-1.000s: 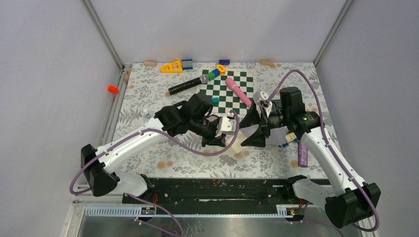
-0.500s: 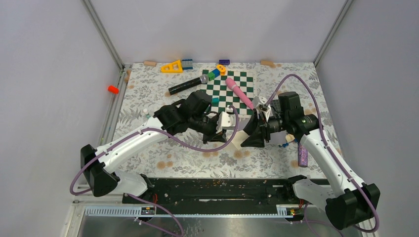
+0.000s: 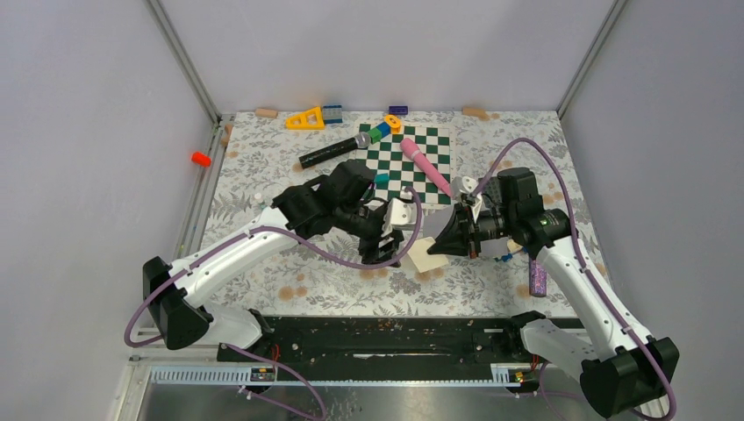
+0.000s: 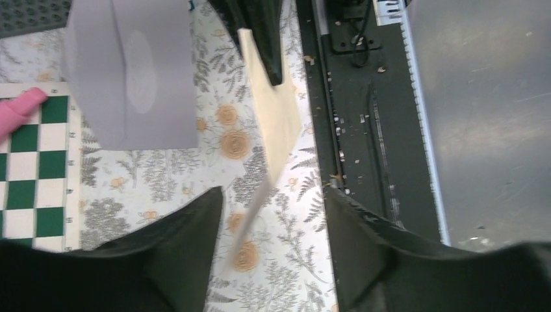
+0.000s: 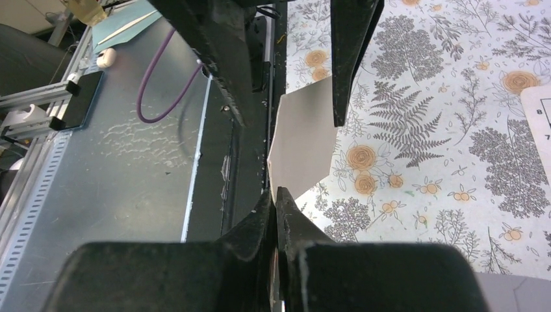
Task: Place the letter into the envelope and seal it
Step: Fold the letter.
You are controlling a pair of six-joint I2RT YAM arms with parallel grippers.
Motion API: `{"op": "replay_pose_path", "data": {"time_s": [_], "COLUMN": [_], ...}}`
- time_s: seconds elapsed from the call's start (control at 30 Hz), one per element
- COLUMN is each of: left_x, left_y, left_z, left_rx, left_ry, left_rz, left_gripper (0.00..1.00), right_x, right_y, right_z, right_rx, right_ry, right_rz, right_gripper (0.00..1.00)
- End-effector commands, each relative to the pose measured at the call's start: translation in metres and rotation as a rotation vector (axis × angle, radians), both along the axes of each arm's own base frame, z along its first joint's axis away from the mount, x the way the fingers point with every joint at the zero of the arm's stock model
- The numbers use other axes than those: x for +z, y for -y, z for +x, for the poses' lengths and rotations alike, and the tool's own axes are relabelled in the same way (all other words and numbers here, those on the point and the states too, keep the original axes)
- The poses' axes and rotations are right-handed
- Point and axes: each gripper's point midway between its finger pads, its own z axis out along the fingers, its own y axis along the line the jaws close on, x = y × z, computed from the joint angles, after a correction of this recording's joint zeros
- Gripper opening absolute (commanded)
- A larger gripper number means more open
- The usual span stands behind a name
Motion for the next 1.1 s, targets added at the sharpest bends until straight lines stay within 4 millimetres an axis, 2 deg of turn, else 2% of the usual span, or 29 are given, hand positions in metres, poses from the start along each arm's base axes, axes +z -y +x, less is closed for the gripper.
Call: {"op": "replay_pose_path", "data": {"time_s": [0.0,0.07,0.17,0.4,0.63,0.7,0.73,0.77,0.93,1.0,1.03,1.07], "left_x": [0.023,0.024,0.024,0.027,0.023,0.022,0.021,0.02,0.018,0.017,0.018,0.017], "left_y": [-0.002,-0.002,0.001,0.014,0.02,0.021,0.022,0.023,0.025,0.025,0.025,0.025], "left_z": [-0.014,-0.015,-0.013,-0.002,-0.001,-0.001,-0.001,-0.001,0.0,0.0,0.0,0.001], "left_rx": [-0.081,-0.088,-0.082,-0.042,-0.032,-0.034,-0.033,-0.03,-0.026,-0.024,-0.022,-0.019], "left_ry": [0.007,0.004,-0.003,-0.032,-0.038,-0.036,-0.037,-0.035,-0.036,-0.036,-0.034,-0.036], "left_rz": [-0.064,-0.063,-0.06,-0.053,-0.042,-0.037,-0.034,-0.029,-0.026,-0.024,-0.026,-0.023], "left_gripper": [0.67,0.71,0.7,0.54,0.32,0.17,0.05,0.0,0.02,0.32,0.52,0.61], "right_x": [-0.005,-0.007,-0.01,-0.013,-0.013,-0.013,-0.013,-0.013,-0.014,-0.013,-0.013,-0.014], "right_y": [0.0,0.001,0.002,0.002,0.002,0.001,0.001,0.001,0.002,0.002,0.002,0.003], "right_z": [0.007,0.01,0.012,0.012,0.011,0.011,0.011,0.011,0.011,0.011,0.011,0.011], "right_rx": [-0.021,-0.032,-0.043,-0.049,-0.045,-0.044,-0.043,-0.043,-0.048,-0.048,-0.049,-0.05], "right_ry": [0.025,0.033,0.048,0.064,0.07,0.068,0.07,0.071,0.086,0.092,0.094,0.095], "right_rz": [-0.032,-0.045,-0.058,-0.071,-0.071,-0.072,-0.073,-0.074,-0.08,-0.081,-0.081,-0.082], "right_gripper": [0.0,0.0,0.0,0.0,0.0,0.0,0.0,0.0,0.0,0.0,0.0,0.0]}}
